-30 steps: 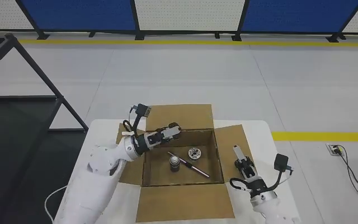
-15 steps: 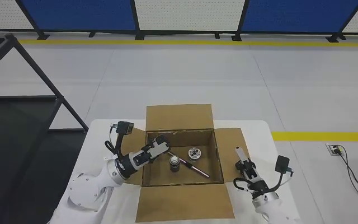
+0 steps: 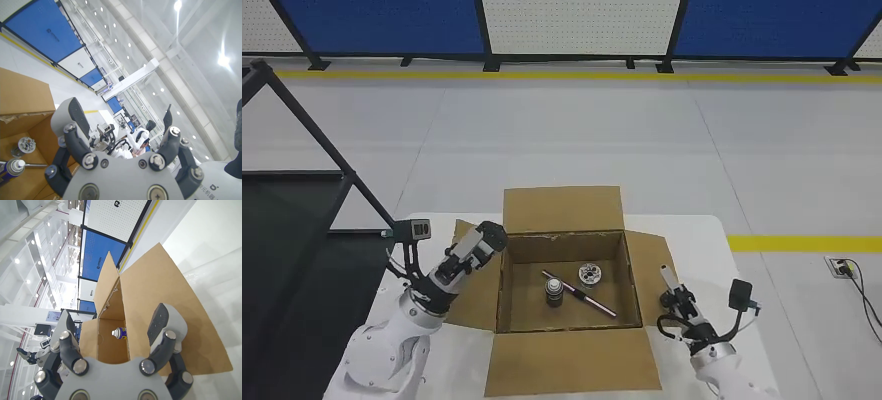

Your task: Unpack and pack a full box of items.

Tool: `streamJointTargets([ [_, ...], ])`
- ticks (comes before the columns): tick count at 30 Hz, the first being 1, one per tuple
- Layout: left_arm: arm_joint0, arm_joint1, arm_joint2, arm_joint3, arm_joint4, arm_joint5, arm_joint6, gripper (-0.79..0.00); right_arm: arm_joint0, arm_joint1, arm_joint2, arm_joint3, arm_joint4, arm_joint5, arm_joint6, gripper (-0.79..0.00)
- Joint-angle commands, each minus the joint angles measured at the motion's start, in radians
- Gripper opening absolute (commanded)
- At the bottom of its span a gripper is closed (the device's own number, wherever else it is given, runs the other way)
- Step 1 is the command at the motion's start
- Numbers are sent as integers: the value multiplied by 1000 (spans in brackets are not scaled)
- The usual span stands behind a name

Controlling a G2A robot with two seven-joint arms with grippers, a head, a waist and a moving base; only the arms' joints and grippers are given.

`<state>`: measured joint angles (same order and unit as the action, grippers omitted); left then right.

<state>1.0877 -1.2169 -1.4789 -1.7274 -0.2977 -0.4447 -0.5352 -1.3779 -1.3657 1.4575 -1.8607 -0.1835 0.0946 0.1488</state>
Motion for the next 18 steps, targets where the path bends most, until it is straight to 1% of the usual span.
streamJointTargets([
  [1, 19, 1, -12, -5, 2, -4, 16, 0, -7, 0, -1, -17, 9, -38, -1, 0],
  [4, 29, 2, -17, -10, 1, -7, 24, 0, -16, 1, -8, -59, -4, -85, -14, 0],
  [6, 29, 2, -17, -10, 1, -7, 24, 0, -16, 1, -24, -90, -9, -117, -1, 0],
  [8, 29, 2, -17, -10, 1, -7, 24, 0, -10, 1, -40, -114, -22, -127, 15, 0],
  [13, 29, 2, -17, -10, 1, -7, 24, 0, 44, 1, -106, -147, -57, -102, 91, 0],
  [18, 29, 2, -17, -10, 1, -7, 24, 0, 130, -5, -183, -124, -95, -52, 135, 0],
])
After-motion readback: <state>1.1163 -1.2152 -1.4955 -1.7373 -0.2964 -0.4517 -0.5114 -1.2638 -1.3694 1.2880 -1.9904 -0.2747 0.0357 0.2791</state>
